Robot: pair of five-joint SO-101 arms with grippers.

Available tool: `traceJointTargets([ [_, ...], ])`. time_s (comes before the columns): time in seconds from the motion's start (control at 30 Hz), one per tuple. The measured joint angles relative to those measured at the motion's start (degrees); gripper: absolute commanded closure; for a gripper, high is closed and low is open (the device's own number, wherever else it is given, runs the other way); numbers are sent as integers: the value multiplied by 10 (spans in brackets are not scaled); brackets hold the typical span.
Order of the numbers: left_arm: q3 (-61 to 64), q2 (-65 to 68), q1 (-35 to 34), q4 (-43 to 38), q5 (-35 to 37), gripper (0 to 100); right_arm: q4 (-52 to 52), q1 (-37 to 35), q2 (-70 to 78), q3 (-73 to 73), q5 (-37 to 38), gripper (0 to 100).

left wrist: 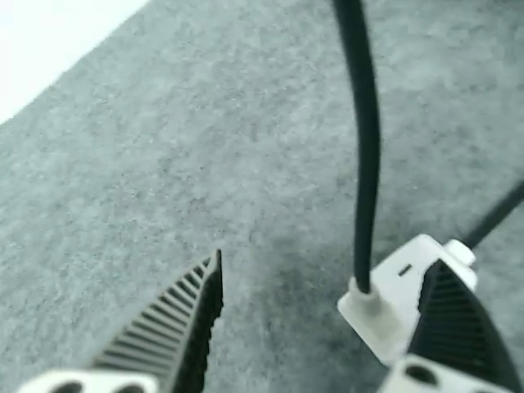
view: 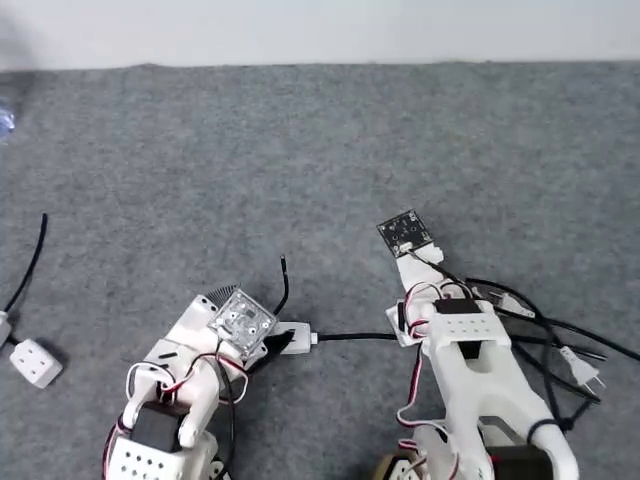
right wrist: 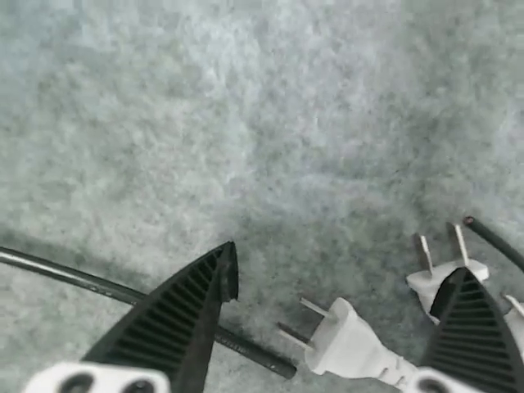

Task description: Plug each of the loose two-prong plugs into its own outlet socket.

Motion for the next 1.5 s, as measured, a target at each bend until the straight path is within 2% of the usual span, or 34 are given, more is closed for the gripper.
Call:
traceJointTargets([
  [0.23,-11,84,25,-3,-15,644,0,-3,2,0,11,630],
  [0.4,-123,195,52,49,-30,644,0,-5,2,0,13,630],
  [0.57,-208,360,69,57,-88,644,0,-4,2,0,13,630],
  [0.87,-294,616,72,-43,-171,644,0,-4,2,0,13,630],
  [1.03,-345,773,82,-62,-213,648,0,-4,2,0,14,630],
  [1.1,-375,833,84,-62,-216,698,0,-4,2,0,14,630],
  [1.33,-459,934,101,-9,-262,989,-2,-4,2,0,14,630],
  [1.5,-476,948,105,18,-266,988,-2,-4,2,0,14,630],
])
